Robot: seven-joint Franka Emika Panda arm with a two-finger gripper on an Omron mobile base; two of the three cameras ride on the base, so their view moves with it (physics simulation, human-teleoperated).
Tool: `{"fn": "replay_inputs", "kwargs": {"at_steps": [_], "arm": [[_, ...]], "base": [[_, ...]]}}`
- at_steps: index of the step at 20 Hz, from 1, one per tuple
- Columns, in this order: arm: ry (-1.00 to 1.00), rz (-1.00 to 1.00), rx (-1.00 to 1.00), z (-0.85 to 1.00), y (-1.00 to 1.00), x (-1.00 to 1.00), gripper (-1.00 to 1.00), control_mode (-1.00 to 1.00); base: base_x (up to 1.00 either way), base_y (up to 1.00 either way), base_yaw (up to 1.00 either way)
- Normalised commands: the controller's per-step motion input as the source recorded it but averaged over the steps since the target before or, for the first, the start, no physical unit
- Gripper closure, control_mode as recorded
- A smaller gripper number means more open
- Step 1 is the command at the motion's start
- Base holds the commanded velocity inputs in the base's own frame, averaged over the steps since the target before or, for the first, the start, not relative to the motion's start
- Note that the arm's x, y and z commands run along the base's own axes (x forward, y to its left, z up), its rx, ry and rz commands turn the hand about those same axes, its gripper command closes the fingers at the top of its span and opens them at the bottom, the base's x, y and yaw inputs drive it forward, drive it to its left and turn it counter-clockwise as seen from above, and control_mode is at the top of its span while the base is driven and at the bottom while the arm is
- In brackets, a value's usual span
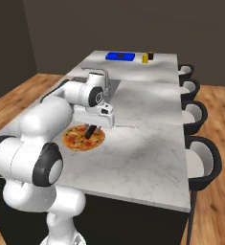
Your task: Take the pizza cutter from the drawer on the left and place it on the dining counter for cutting.
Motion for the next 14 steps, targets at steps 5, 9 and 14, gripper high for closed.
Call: {"fn": "replay_inputs", "kwargs": {"at_steps": [5, 9, 14], "arm": [[0.0, 0.0, 0.0, -0.52, -0.39, 0.99, 1.0, -1.0], [0.0, 0.0, 0.0, -0.81, -0.42, 0.79, 1.0, -1.0], [0.0, 0.0, 0.0, -0.94, -0.2, 0.53, 1.0, -1.0]], "base": [[0.0, 0.0, 0.0], [0.0, 0.0, 0.0], [0.0, 0.0, 0.0]]}}
